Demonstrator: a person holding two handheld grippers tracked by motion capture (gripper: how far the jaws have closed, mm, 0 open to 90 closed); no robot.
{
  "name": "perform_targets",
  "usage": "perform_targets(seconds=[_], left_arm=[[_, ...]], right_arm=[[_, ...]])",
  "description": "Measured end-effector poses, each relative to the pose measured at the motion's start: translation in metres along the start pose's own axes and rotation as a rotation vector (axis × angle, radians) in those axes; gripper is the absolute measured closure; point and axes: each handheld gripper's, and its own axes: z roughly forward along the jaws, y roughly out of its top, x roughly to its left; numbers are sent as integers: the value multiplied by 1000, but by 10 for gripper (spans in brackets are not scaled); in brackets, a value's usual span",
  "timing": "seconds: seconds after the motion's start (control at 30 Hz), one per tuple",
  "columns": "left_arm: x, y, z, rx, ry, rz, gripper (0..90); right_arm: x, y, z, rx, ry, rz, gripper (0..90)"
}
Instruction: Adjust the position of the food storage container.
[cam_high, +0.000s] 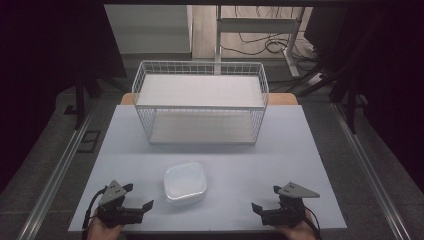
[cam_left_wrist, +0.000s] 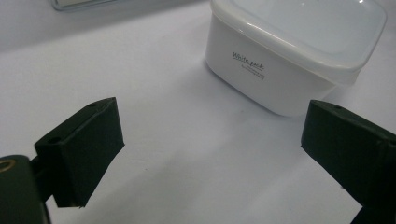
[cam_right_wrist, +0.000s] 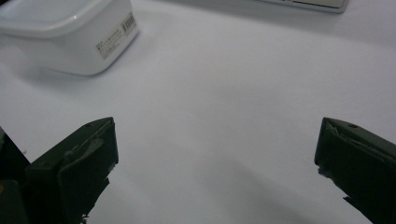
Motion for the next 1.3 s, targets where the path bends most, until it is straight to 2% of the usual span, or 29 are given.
perform_targets(seconds=[0.17, 0.23, 0.37, 0.47, 0.6, 0.7, 0.8, 1.0, 1.13, 1.17, 1.3], left_arm=[[1, 0, 0, 10, -16, -18, 23], [0, 1, 0, 4, -37, -25, 18], [-2, 3, 0, 3, -29, -17, 42], [-2, 4, 0, 4, -26, -9, 98], [-3, 8, 0, -12, -33, 15, 221], [-3, 12, 2, -14, -26, 26, 348], [-1, 18, 9, -5, -19, 20, 461], [2, 30, 27, 1, -26, 7, 694], [-1, 36, 37, 33, -28, 26, 868], [-2, 37, 39, 41, -33, 30, 899], [-7, 41, 49, 69, -32, 42, 900]], right_arm=[[3, 1, 0, 16, -8, -11, 0], [4, 2, 0, 21, -13, -11, 0], [5, 3, 0, 38, -19, -11, 26], [5, 4, 0, 43, -27, -6, 63], [6, 8, -1, 37, -33, -17, 138], [7, 13, 0, 31, -23, -32, 221], [11, 21, 2, 18, -13, -60, 312], [12, 30, 9, 16, 30, -74, 485], [13, 37, 16, 22, 49, -89, 582], [14, 38, 18, 22, 56, -96, 609], [15, 46, 30, 34, 82, -107, 678]])
